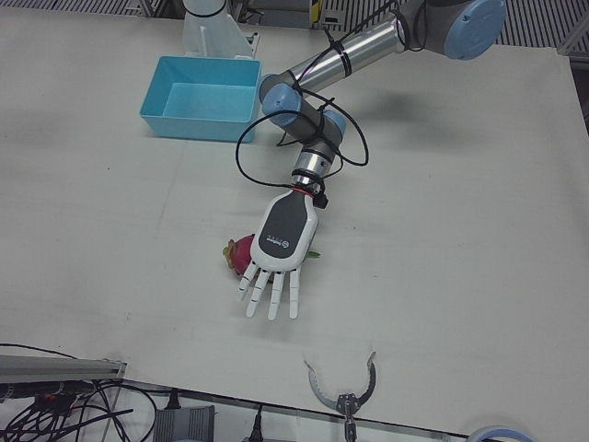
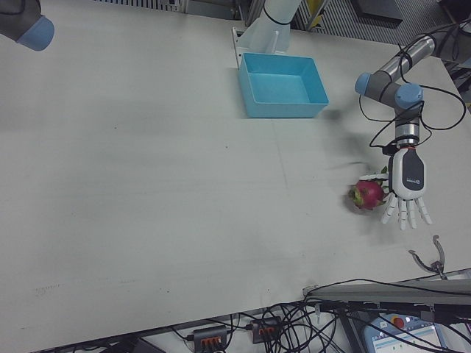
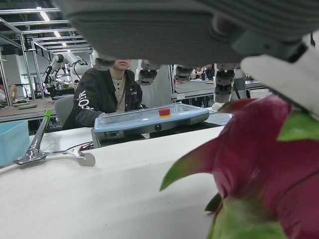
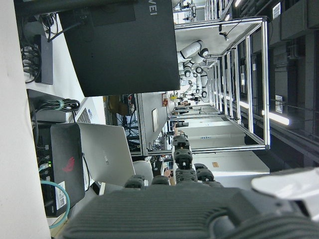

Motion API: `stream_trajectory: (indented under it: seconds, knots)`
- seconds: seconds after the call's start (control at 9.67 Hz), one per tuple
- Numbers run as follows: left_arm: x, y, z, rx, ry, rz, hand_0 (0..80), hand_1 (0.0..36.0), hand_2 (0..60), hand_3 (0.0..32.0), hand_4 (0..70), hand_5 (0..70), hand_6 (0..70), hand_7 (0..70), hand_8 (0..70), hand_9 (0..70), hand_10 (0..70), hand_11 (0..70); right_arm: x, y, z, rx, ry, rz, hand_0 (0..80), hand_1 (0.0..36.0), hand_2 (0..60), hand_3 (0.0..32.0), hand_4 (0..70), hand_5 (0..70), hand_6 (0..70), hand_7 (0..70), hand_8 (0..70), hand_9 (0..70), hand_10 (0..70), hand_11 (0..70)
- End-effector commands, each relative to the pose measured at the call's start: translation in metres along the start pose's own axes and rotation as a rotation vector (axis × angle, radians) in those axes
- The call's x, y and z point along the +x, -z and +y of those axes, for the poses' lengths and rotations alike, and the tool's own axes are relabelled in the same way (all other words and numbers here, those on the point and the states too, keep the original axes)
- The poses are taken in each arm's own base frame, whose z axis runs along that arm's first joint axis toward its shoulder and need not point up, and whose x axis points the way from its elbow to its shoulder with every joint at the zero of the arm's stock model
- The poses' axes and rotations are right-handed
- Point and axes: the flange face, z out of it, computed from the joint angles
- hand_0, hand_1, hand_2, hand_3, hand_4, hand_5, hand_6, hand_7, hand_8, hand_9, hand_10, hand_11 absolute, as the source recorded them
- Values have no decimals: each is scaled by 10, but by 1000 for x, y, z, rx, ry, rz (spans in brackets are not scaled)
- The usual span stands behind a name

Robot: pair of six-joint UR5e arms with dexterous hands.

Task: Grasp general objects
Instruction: 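Lift the dragon fruit with the left hand and carry it toward the blue tray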

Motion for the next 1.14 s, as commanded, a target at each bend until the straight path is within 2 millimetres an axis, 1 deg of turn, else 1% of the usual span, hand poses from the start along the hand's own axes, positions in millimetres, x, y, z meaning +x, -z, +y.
stream_trajectory:
  seconds: [0.0,0.1,0.21,0.31,0.41,0.52,0.62,0.72,0.93,1.03]
  knots:
    - [-22,-4,9,-7,-18,-26,457,109,110,208,0,171,0,66,118,0,0,3,0,0,0,0,0,0,0,0,0,0,0,0,0,0,0,0,0,0]
    - [-21,-5,8,-7,-17,-25,459,112,113,208,0,175,0,64,117,0,0,0,0,0,0,0,0,0,0,0,0,0,0,0,0,0,0,0,0,0]
    - [-21,-5,7,-5,-17,-24,459,111,114,190,0,190,0,65,118,0,0,0,0,0,0,0,0,0,0,0,0,0,0,0,0,0,0,0,0,0]
    - [-19,-5,6,-5,-12,-20,449,103,120,112,20,246,2,60,117,0,0,0,0,0,0,0,0,0,0,0,0,0,0,0,0,0,0,0,0,0]
    - [-16,-5,6,-3,-8,-17,427,88,132,0,89,353,15,66,111,0,0,0,0,0,0,0,0,0,0,0,0,0,0,0,0,0,0,0,0,0]
    - [-15,-6,6,-3,-2,-11,410,74,139,0,168,479,36,85,104,3,0,0,0,0,0,0,0,0,0,0,0,0,0,0,0,0,0,0,0,0]
    - [-14,-6,9,-5,4,-5,397,60,140,0,248,630,54,102,101,6,0,0,0,0,0,0,0,0,0,0,0,0,0,0,0,0,0,0,0,0]
    - [-12,-6,9,-5,12,1,387,48,143,0,312,700,64,115,101,9,0,0,0,0,0,0,0,0,0,0,0,0,0,0,0,0,0,0,0,0]
    - [-5,-5,8,-6,23,14,357,22,126,0,394,700,75,129,103,11,0,0,1,0,0,0,0,1,0,0,0,0,0,0,0,0,0,0,0,0]
    - [8,-2,6,-8,39,39,334,11,120,0,445,700,83,136,107,13,0,0,0,0,0,0,0,0,0,0,0,0,0,0,0,0,0,0,0,0]
